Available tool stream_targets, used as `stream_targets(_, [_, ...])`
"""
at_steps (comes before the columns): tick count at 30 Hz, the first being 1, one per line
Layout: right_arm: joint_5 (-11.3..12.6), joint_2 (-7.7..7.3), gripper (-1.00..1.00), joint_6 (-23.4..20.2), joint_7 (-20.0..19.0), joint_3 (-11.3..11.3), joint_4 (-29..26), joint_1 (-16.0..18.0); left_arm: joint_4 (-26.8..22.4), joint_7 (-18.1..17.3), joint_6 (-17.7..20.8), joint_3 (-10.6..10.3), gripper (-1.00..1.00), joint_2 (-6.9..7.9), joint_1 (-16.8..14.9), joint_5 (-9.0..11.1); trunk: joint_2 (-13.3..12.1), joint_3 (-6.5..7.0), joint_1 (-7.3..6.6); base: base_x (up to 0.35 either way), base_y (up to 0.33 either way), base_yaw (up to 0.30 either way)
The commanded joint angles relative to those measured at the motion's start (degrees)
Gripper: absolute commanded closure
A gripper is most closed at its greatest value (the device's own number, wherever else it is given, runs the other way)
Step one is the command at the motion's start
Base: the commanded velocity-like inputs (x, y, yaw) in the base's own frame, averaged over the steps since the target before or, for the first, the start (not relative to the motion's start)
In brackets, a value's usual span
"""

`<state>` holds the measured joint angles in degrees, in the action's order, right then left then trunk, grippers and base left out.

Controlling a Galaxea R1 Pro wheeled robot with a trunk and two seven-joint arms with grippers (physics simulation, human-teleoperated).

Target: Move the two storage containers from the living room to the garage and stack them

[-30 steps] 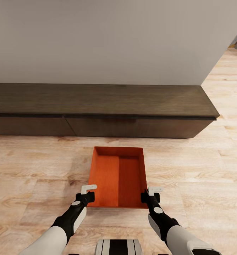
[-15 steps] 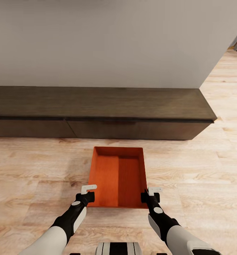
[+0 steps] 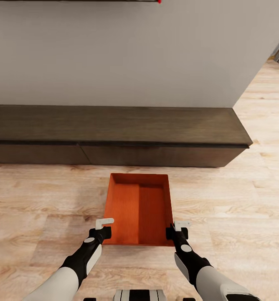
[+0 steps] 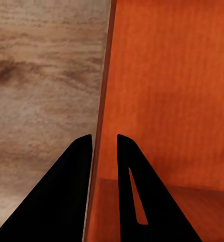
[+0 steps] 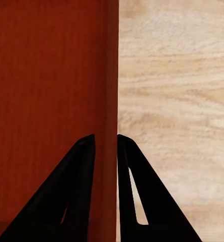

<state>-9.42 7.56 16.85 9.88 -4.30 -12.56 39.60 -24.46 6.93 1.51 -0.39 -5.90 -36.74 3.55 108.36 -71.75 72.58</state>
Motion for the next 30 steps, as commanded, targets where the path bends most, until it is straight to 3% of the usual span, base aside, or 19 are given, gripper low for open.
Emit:
stream_targets(1, [-0.9,0.06,1.0,0.2,0.1,-1.5,-0.1,0.0,0.0,0.5,0.2,0.4,1.0,0.02,0.0,0.4,-0.4,0.16,-0.23,0.0,0.0,0.0])
stream_targets(30, [-0.6,0.03,1.0,0.1,0.1,-1.4,-0.1,0.0,0.6,0.5,0.2,0.3,1.0,0.02,0.0,0.4,-12.0,5.37,-6.6,0.0,0.0,0.0])
